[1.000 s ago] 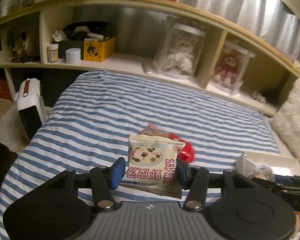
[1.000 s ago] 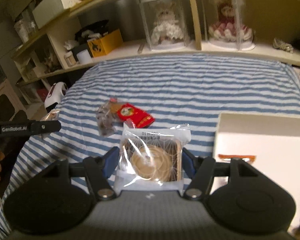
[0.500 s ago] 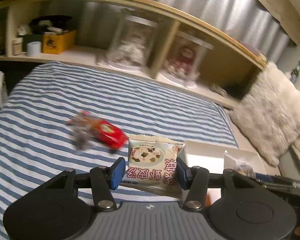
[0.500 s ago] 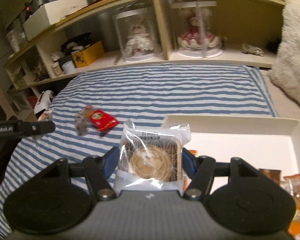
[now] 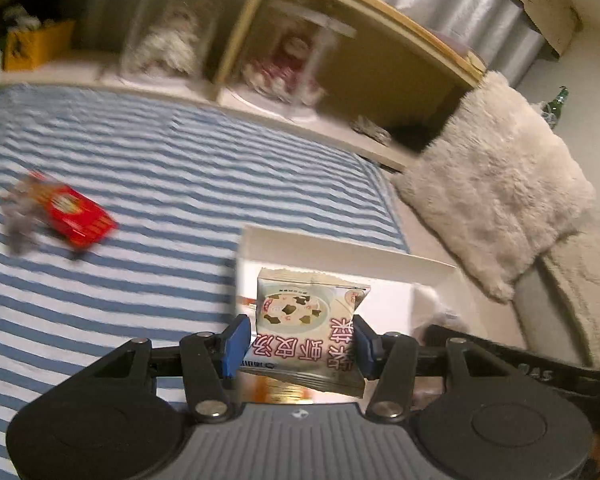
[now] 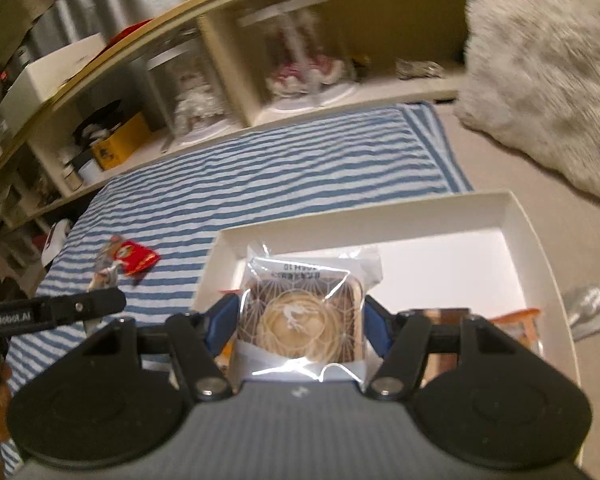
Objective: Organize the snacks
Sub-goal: 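Carry both held packets into the tray beside the others and open both tools, then lift both open tools out of the tray toward the red chip bag, then grasp the clear small packet with the left tool while the right tool grasps the red Tianjin bag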
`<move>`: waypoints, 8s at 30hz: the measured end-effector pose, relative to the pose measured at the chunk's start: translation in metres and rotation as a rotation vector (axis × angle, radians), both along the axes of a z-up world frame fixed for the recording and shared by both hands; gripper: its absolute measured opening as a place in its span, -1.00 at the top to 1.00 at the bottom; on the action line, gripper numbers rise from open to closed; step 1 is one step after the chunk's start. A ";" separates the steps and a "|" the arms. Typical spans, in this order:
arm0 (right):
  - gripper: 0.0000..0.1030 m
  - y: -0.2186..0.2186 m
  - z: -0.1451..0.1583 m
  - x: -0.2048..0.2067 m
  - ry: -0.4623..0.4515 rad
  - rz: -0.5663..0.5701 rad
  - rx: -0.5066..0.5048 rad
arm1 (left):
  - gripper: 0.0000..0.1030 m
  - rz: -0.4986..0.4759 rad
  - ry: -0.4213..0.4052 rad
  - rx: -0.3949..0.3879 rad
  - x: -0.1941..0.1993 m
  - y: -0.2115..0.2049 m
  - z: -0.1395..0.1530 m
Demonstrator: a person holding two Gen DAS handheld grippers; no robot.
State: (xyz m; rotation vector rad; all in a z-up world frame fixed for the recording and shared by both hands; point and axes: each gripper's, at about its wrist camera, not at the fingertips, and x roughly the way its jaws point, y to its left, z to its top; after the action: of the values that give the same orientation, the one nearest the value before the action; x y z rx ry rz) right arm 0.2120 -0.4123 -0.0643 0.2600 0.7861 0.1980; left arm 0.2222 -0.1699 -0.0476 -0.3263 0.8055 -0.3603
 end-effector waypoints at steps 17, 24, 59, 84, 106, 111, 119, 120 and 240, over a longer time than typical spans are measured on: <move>-0.37 -0.044 -0.051 0.030 0.070 -0.043 0.210 | -0.06 0.008 0.234 -0.300 0.032 -0.035 -0.083; -0.37 -0.036 -0.073 0.047 0.111 -0.031 0.269 | -0.05 -0.004 0.172 -0.178 0.030 -0.043 -0.073; -0.60 -0.040 -0.014 -0.002 0.057 -0.013 -0.024 | -0.47 -0.060 0.078 0.079 -0.017 -0.040 -0.011; -0.99 -0.027 0.037 -0.077 -0.051 -0.014 -0.157 | -1.00 -0.095 -0.046 0.182 -0.056 -0.002 0.027; -0.99 0.061 0.049 -0.032 -0.057 0.041 -0.130 | -1.00 0.076 -0.078 0.238 -0.038 0.120 0.041; -0.99 0.094 0.044 -0.014 -0.060 0.075 -0.121 | -1.00 0.124 -0.063 0.233 -0.030 0.150 0.033; -0.99 0.146 0.035 0.012 -0.072 0.143 -0.120 | -1.00 0.182 -0.052 0.250 -0.020 0.186 0.019; -0.99 0.152 0.034 0.015 -0.073 0.151 -0.117 | -1.00 0.188 -0.054 0.259 -0.018 0.190 0.017; 0.08 0.250 -0.021 0.077 -0.011 0.421 -0.063 | 0.39 0.179 0.014 0.148 0.007 0.214 -0.011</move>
State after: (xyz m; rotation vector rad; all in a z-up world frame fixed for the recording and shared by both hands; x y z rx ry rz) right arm 0.2891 -0.1619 -0.0848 0.0299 0.8283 0.5695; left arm 0.2295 0.0444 -0.0591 -0.2606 0.8056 -0.1300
